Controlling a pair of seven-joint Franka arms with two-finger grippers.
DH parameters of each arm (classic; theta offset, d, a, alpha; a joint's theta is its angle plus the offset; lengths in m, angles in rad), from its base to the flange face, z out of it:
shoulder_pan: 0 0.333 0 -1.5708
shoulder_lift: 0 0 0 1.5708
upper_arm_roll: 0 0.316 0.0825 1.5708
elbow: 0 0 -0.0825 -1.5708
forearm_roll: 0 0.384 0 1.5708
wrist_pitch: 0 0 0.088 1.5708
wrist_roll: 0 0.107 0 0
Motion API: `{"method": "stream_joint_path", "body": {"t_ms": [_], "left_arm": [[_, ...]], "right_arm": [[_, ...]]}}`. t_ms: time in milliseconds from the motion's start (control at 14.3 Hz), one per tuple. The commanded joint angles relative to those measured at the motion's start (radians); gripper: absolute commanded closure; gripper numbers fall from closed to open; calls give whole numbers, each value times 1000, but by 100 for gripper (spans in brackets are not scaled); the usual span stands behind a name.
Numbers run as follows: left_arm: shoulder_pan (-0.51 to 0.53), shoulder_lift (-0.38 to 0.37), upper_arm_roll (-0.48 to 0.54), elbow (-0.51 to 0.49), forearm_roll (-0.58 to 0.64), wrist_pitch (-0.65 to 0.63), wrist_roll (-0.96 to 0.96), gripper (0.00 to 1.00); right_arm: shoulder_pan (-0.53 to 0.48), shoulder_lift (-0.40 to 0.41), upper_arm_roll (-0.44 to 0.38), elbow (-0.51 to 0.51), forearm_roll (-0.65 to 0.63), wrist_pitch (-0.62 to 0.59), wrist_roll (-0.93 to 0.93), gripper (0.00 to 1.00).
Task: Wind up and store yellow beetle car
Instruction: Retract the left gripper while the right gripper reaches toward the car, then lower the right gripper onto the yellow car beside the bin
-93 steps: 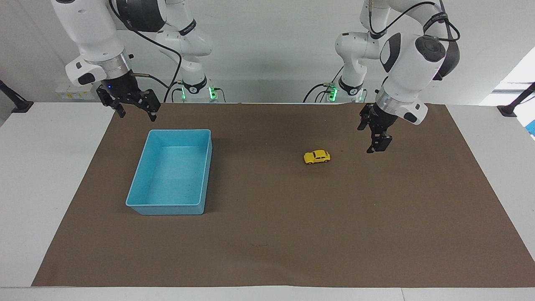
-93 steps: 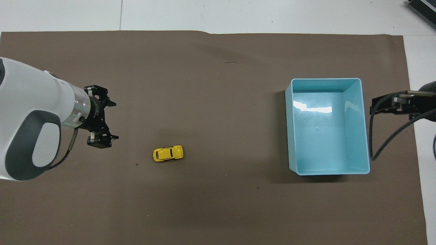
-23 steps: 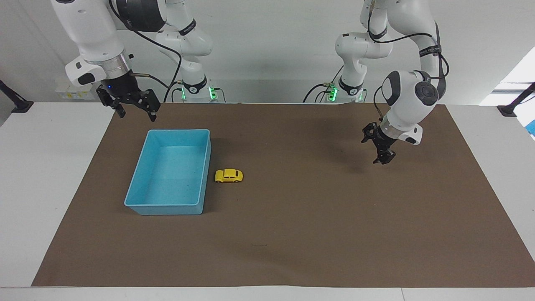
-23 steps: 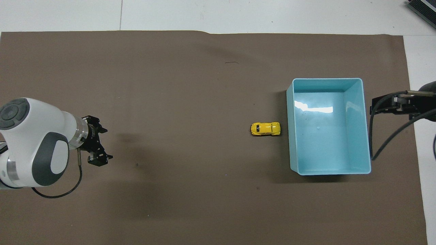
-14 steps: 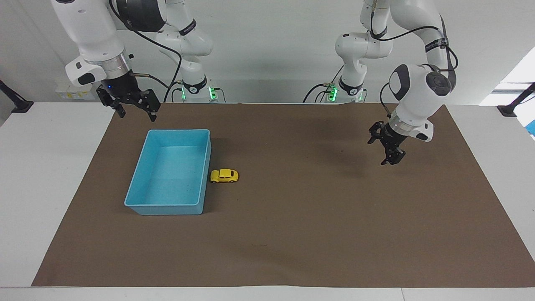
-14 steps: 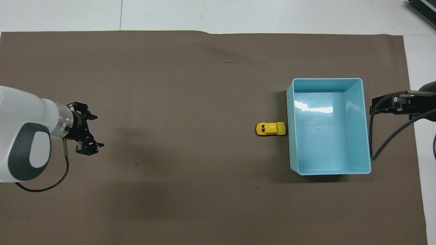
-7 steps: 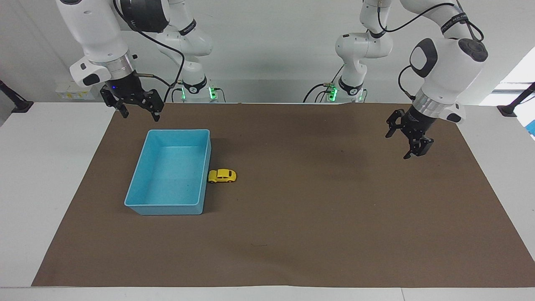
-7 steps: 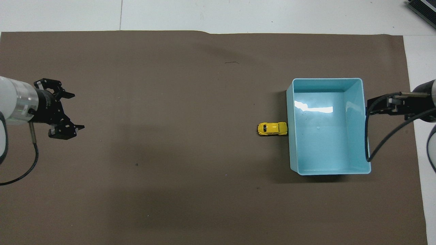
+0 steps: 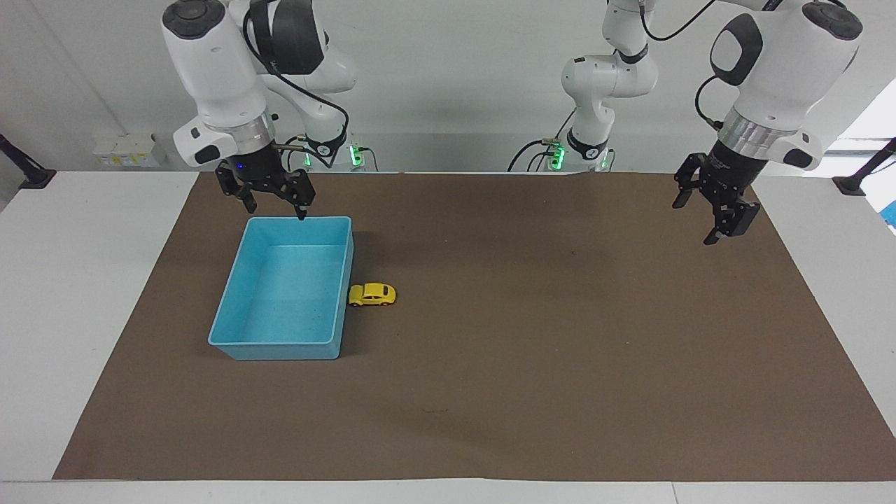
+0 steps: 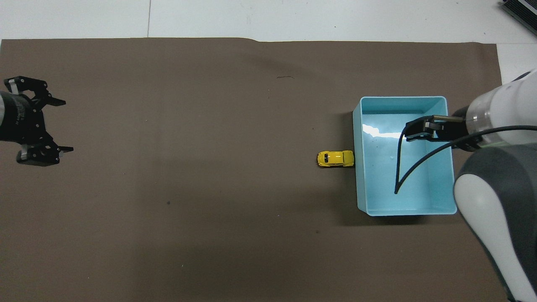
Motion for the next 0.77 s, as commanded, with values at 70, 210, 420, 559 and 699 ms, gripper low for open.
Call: {"method": "stream_joint_path", "body": {"t_ms": [70,210,420,559,699], "left_arm": [[12,-10,-10,60,14,-143,325,0],[12,-22,-12,48,13,-162,531,0],[6,-24,-12,48,11,-194,732,0],[3,-27,-12,43,11,-199,907,0],[9,-30,-12,42,11,-202,1069,0]], "right_arm": [[60,24,4,-26,6,47,161,0],[108,49,4,-25,6,73,296,0],[178,69,4,-23,1,90,514,0],[212,81,4,-22,-5,98,672,0],[238,90,4,-23,-9,121,836,0]]}}
